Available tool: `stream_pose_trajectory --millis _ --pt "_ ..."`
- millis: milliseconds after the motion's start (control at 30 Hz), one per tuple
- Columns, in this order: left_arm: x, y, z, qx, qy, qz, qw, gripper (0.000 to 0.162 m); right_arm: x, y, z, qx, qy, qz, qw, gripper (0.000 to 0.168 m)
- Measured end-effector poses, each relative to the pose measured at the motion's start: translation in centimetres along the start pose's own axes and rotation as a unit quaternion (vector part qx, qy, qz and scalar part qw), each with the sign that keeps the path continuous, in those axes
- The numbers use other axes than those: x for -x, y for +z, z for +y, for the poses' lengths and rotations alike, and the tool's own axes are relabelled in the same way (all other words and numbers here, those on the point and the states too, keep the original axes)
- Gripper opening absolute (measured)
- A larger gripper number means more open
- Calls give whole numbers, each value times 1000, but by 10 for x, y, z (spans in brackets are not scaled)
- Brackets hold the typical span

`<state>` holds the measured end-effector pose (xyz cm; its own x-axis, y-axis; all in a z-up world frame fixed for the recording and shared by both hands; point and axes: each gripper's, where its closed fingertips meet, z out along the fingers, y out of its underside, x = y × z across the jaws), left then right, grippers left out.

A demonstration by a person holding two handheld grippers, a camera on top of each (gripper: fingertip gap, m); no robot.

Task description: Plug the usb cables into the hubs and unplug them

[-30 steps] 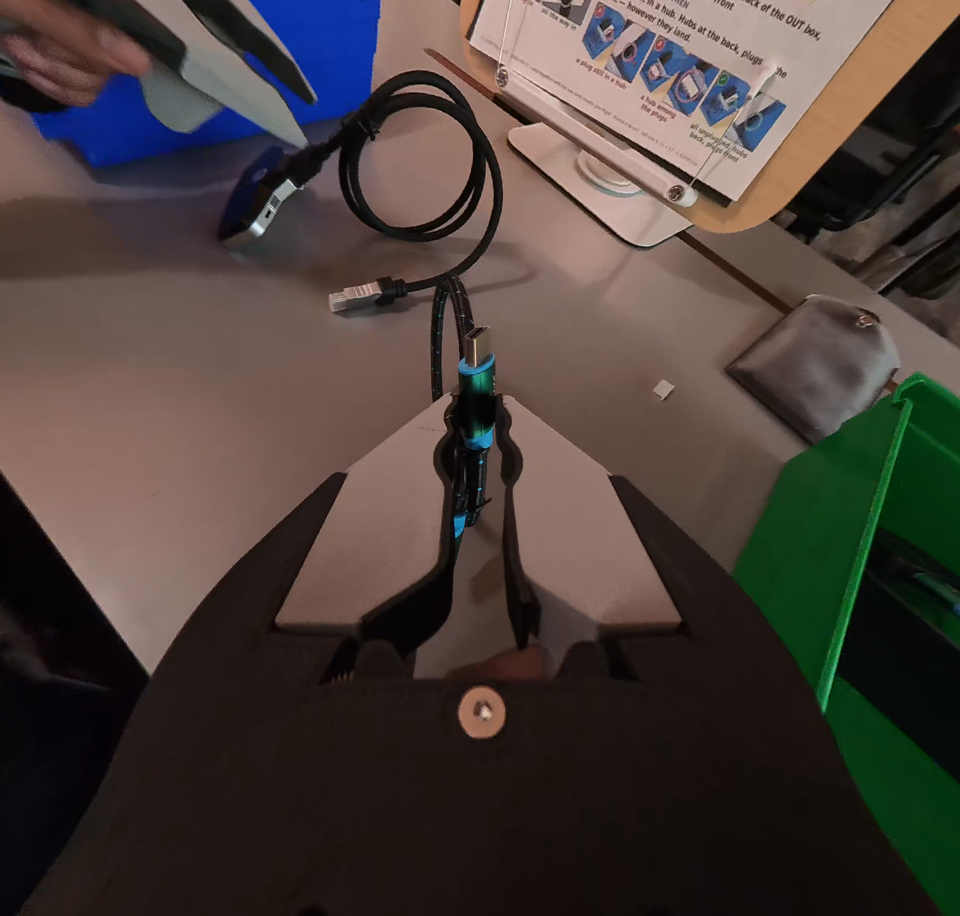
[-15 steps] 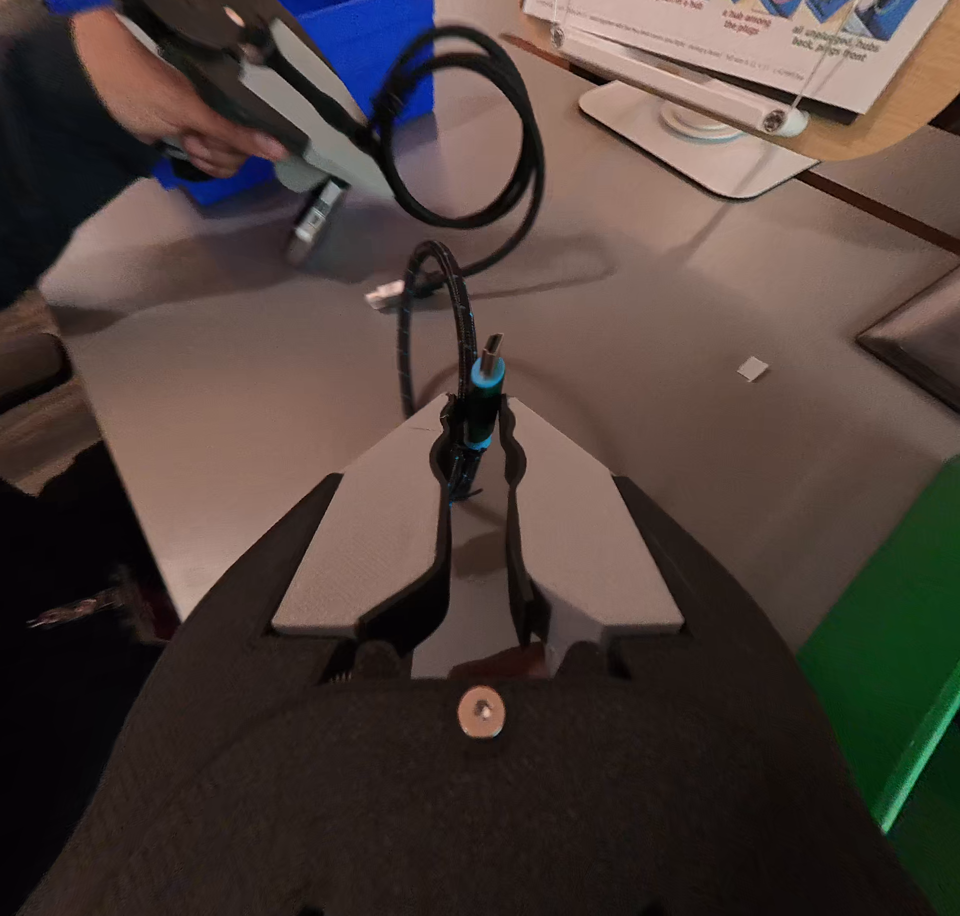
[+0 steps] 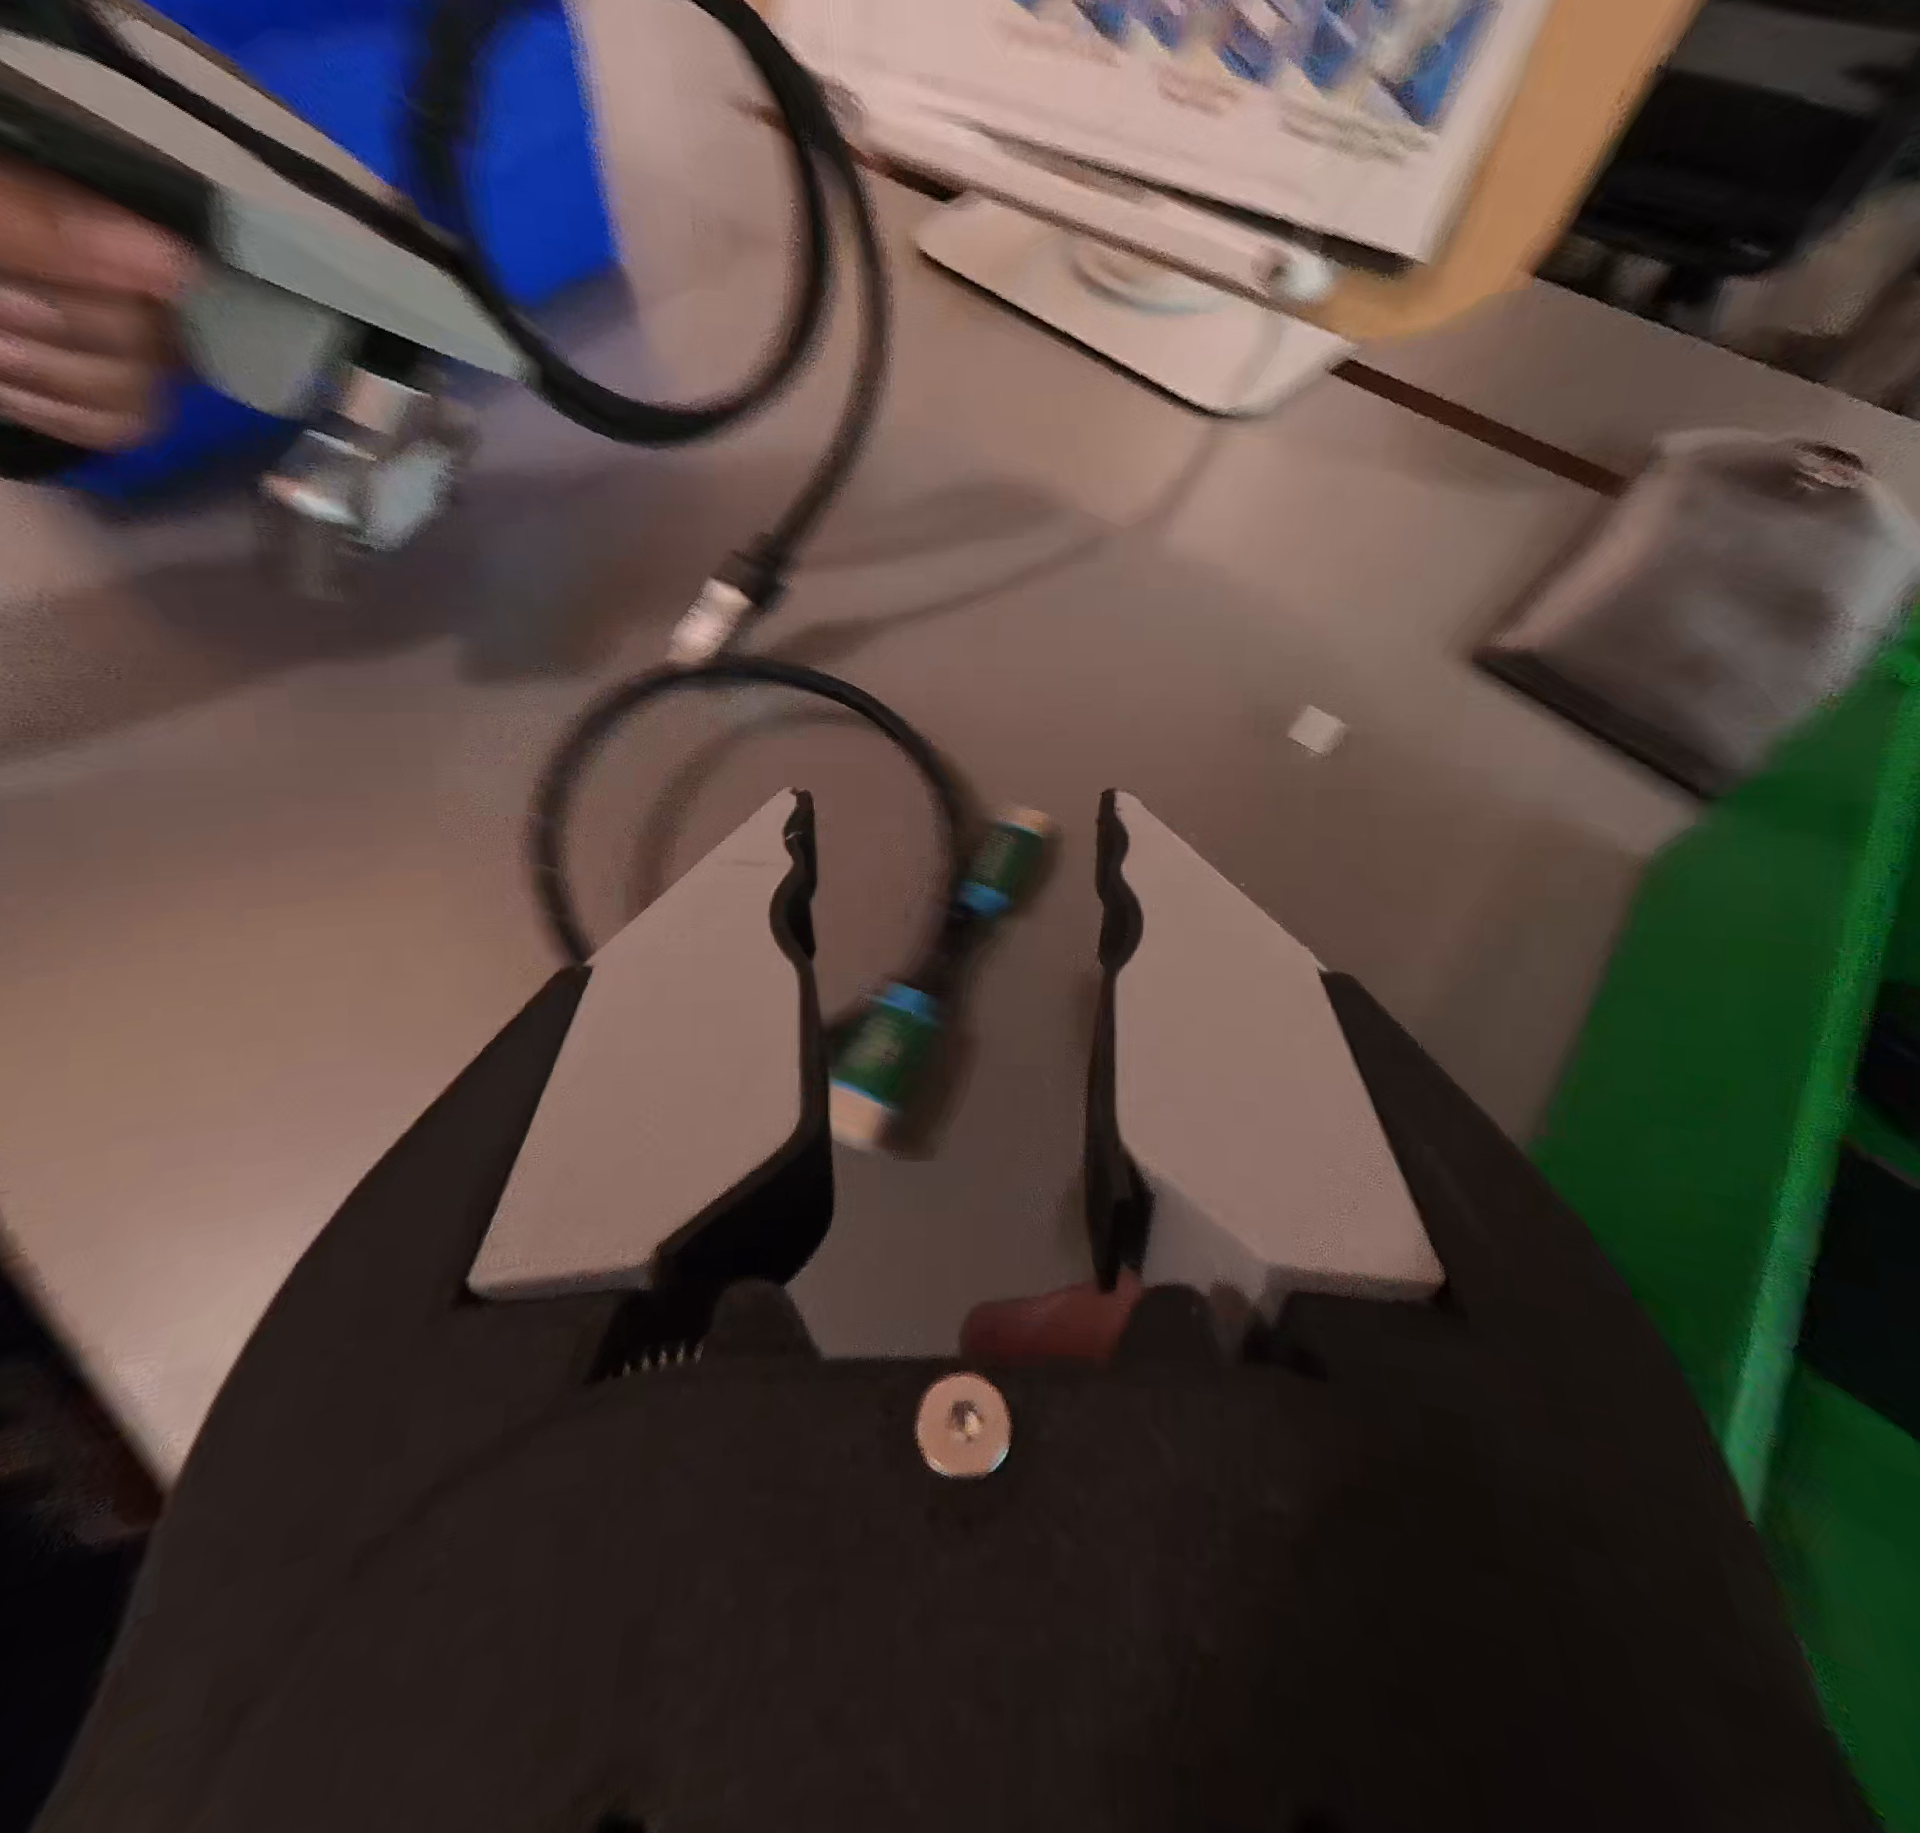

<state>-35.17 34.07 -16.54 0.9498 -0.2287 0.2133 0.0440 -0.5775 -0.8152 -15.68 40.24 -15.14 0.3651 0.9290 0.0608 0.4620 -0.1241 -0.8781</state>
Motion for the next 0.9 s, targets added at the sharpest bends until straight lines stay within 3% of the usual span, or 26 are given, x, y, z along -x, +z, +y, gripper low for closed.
stream_pose_trajectory --millis 133,300,433,500,533,733,900 --pt "-12 -3 -10 -22 -17 21 999 12 95 4 -30 -35 4 -175 984 48" --pt "-30 -1 -21 -45 -34 44 997 12 159 51 -39 -25 7 -237 971 58" --pt "-38 -4 -27 -59 -44 53 996 12 171 86 -40 -19 38 -251 967 49" --pt "-38 -5 -30 -68 -42 46 996 10 182 90 -41 -16 54 -289 956 28" --pt "-38 -6 -32 -73 -42 45 995 8 184 92 -41 -15 53 -295 954 26" --pt "-27 -13 -31 -83 -34 33 995 14 168 96 -36 -16 33 -259 965 18" --pt "-21 -41 -25 -84 22 -2 996 26 149 90 -29 -8 87 -290 953 17"
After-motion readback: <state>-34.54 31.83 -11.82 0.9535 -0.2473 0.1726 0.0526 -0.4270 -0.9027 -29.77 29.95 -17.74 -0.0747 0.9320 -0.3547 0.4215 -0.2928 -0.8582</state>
